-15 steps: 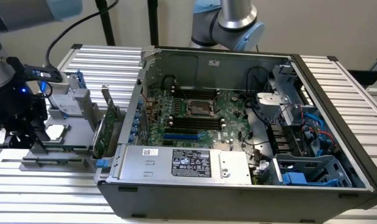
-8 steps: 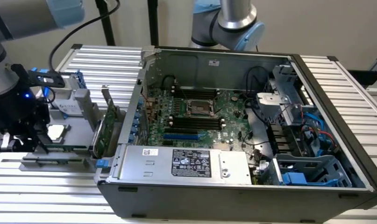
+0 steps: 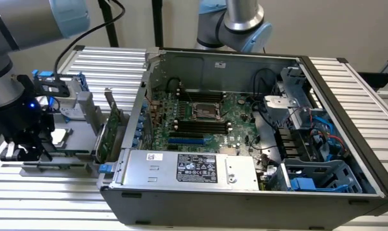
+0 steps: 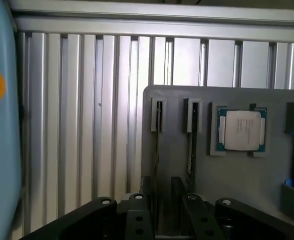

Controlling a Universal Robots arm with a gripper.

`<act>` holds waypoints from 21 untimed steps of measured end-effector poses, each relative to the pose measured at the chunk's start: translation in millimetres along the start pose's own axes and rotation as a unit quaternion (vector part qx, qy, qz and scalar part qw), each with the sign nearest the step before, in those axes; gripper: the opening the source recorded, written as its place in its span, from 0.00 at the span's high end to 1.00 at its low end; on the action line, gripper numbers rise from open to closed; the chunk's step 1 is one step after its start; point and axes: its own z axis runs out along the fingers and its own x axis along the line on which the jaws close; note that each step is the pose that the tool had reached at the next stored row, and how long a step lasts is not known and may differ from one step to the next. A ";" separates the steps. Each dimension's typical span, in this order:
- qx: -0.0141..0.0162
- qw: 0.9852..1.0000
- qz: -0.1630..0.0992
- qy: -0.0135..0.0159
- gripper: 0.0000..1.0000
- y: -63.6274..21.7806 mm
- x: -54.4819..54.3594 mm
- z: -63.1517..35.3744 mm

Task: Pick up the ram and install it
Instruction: 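Pick up the ram and move it above insertion slot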

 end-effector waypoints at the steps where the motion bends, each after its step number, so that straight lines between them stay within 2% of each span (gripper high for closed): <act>1: 0.000 1.000 0.001 0.000 0.00 0.0 0.0 1.8; 21: 0.000 1.000 0.010 0.000 0.00 -0.8 -0.2 38.2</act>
